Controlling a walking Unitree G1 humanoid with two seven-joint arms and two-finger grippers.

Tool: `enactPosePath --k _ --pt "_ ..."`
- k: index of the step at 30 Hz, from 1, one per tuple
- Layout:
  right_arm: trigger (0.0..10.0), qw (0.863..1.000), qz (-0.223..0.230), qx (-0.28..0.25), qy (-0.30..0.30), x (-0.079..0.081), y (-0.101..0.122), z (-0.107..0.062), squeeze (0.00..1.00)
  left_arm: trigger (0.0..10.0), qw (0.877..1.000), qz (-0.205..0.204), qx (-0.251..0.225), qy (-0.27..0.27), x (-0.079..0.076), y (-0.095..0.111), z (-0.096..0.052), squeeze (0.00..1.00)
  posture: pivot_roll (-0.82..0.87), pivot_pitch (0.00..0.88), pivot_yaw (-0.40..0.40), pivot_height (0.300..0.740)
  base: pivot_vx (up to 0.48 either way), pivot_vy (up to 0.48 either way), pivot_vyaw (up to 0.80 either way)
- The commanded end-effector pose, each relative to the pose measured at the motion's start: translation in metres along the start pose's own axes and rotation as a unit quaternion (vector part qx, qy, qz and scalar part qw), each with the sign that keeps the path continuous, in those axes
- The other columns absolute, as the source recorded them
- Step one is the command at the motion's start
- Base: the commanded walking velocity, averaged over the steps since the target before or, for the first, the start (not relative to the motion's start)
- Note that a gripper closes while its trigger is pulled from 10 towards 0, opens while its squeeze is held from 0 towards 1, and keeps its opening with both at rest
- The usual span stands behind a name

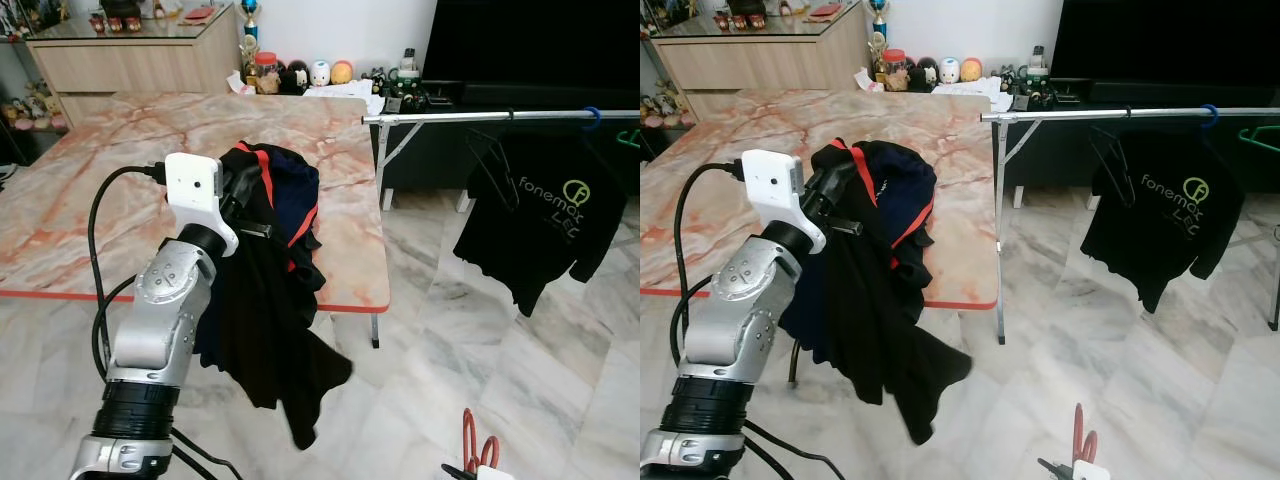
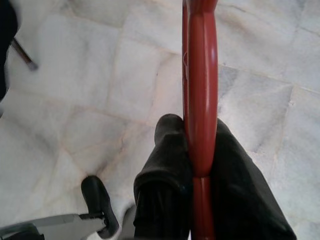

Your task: Hang hanger

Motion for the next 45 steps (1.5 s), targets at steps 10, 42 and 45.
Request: enactPosePath --k 10,42,45 --pt "10.0 1.0 0.002 0.004 -0.002 0.0 -0.002 0.0 0.0 10.0 0.997 0.024 -0.068 -0.029 -0.001 0.038 0.033 0.0 0.15 0.038 0.051 0.74 0.362 0.0 0.0" --pt "10.0 1.0 -0.006 0.008 -0.002 -0.003 -0.002 0.0 0.0 10.0 0.986 0.056 0.105 -0.12 -0.034 -0.053 -0.02 0.0 0.15 0.047 0.057 0.74 0.207 0.0 0.0" --pt "10.0 1.0 -0.008 0.009 -0.001 -0.003 -0.004 -0.001 0.0 10.0 0.982 0.049 0.131 -0.128 -0.039 -0.061 -0.039 0.49 0.15 0.048 0.058 0.74 0.0 0.0 0.0"
Point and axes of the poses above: a point about 5 cm out from each wrist's last joint towards the gripper, its own z axis pointing out of the wrist towards the gripper, its own y axis along the axis of the wrist's last joint, x = y × z, the point moved 2 cm from there along z, pointing out of the wrist towards the gripper, and after that the axes turned 7 degrees about z, right-handed, at the moved point
